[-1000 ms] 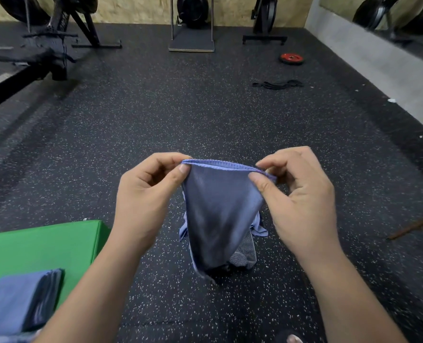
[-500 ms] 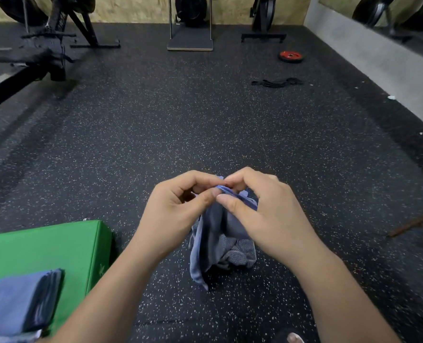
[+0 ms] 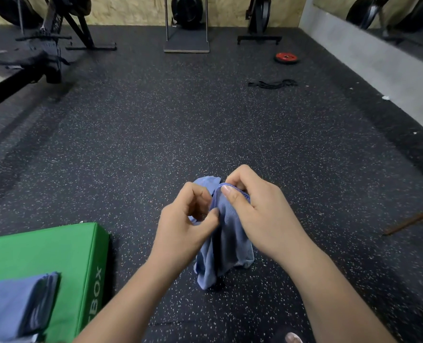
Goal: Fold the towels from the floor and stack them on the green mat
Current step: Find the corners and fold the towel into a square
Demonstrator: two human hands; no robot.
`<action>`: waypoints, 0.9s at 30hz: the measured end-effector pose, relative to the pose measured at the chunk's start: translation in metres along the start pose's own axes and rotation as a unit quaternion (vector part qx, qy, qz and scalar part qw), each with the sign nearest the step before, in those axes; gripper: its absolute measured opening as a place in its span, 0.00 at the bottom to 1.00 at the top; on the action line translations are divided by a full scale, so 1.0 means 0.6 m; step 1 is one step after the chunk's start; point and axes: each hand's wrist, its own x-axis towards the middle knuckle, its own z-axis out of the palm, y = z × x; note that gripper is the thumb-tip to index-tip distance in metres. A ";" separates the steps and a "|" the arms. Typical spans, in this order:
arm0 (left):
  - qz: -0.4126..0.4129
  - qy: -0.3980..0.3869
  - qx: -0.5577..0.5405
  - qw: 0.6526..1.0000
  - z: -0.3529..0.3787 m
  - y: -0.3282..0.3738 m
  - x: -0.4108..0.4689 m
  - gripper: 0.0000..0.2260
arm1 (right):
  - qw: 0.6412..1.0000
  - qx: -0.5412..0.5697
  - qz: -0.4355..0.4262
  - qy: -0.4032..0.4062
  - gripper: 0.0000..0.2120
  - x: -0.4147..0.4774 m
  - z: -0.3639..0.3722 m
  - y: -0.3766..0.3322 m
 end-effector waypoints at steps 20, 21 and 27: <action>0.022 0.098 -0.069 0.993 0.012 -0.027 -0.012 0.10 | 1.000 -0.004 0.003 -0.029 0.08 0.018 0.049 0.009; 0.018 0.094 -0.072 0.993 0.011 -0.030 -0.011 0.10 | 0.999 -0.002 0.004 -0.031 0.08 0.019 0.053 0.009; -0.027 0.080 -0.099 0.991 0.006 -0.045 -0.004 0.04 | 0.999 -0.024 0.010 -0.045 0.07 0.018 0.067 0.009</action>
